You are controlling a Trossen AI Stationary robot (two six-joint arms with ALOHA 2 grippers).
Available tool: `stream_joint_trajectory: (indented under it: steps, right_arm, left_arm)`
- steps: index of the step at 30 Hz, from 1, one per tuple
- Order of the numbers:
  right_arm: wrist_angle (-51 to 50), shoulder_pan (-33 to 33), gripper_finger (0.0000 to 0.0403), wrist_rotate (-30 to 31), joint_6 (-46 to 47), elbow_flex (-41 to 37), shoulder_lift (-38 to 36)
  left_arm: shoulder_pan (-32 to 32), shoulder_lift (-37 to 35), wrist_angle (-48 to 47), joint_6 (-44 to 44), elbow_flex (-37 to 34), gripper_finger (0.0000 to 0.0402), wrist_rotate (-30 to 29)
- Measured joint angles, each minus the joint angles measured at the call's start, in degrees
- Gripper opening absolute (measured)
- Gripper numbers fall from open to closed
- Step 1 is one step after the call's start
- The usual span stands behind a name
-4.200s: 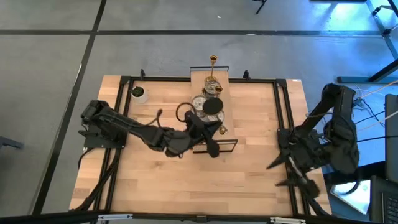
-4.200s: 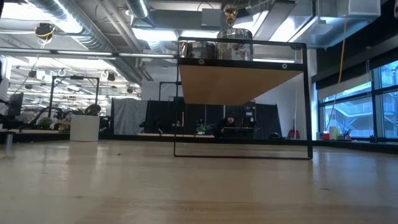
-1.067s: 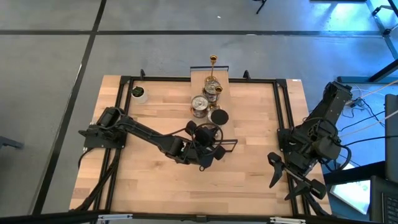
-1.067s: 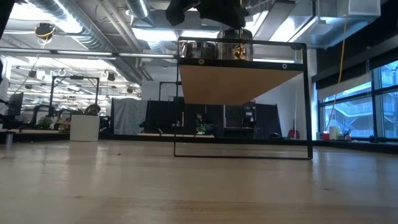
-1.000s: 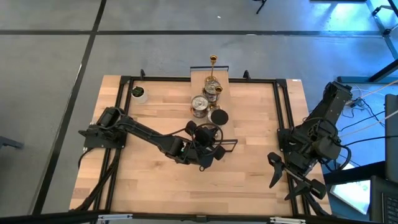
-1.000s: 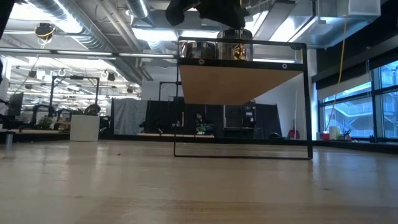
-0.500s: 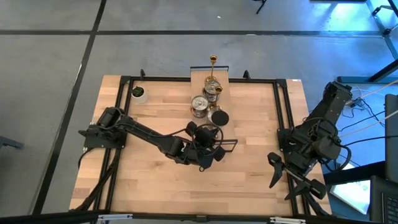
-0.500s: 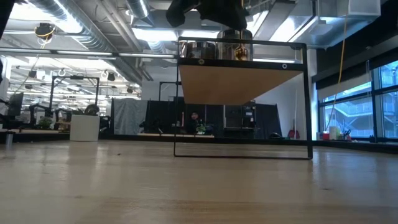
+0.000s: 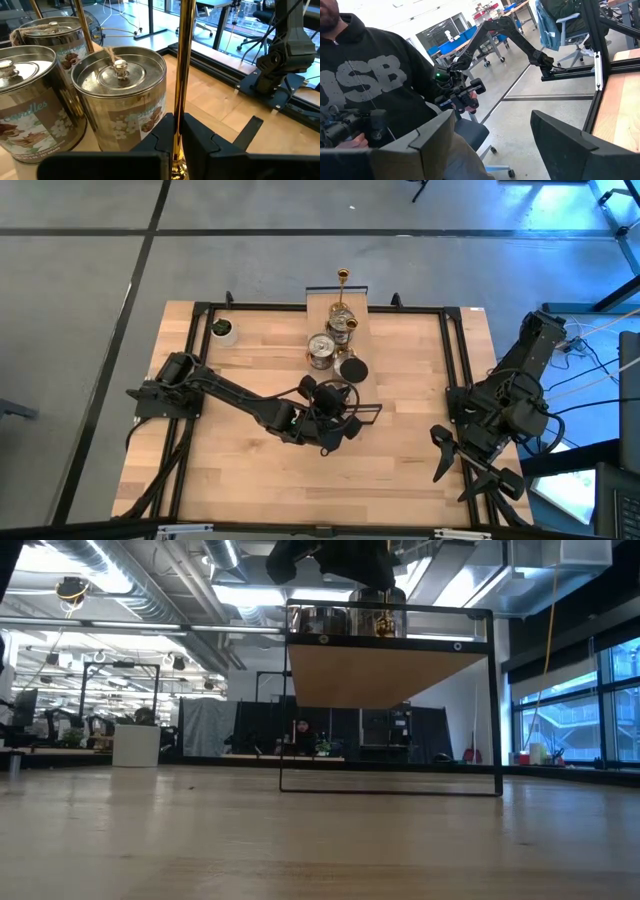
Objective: Pick & Place candle stick holders
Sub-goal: Put the gold candle holder on the shelf
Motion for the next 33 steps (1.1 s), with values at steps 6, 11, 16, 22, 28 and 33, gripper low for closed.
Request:
stream_joint_trajectory:
  steps: [6, 11, 16, 22, 28, 33]
  right_arm:
    - [0.0, 0.02, 0.0265, 0.02, 0.0, 0.0, 0.0]
    - [0.0, 0.02, 0.0265, 0.02, -0.01, 0.0, 0.0]
    - [0.0, -0.02, 0.0265, 0.04, -0.22, 0.0, 0.0]
    - [0.0, -0.02, 0.0265, 0.07, -0.6, 0.0, 0.0]
    - [0.0, -0.02, 0.0265, 0.09, -0.63, 0.0, 0.0]
    - [0.0, -0.02, 0.0265, 0.2, -0.63, 0.0, 0.0]
  left_arm:
    - [0.0, 0.02, -0.02, 0.13, 0.0, 0.0031, 0.02]
    - [0.0, 0.02, -0.02, 0.17, 0.0, 0.0048, 0.23]
    - [0.0, 0.02, -0.02, 0.17, 0.0, 0.0064, 0.53]
    - [0.0, 0.02, -0.03, 0.16, 0.0, 0.0081, 1.57]
    - [0.0, 0.02, -0.06, 0.15, 0.0, 0.0086, 1.6]
    - [0.0, 0.02, -0.13, 0.15, 0.0, 0.0086, 1.62]
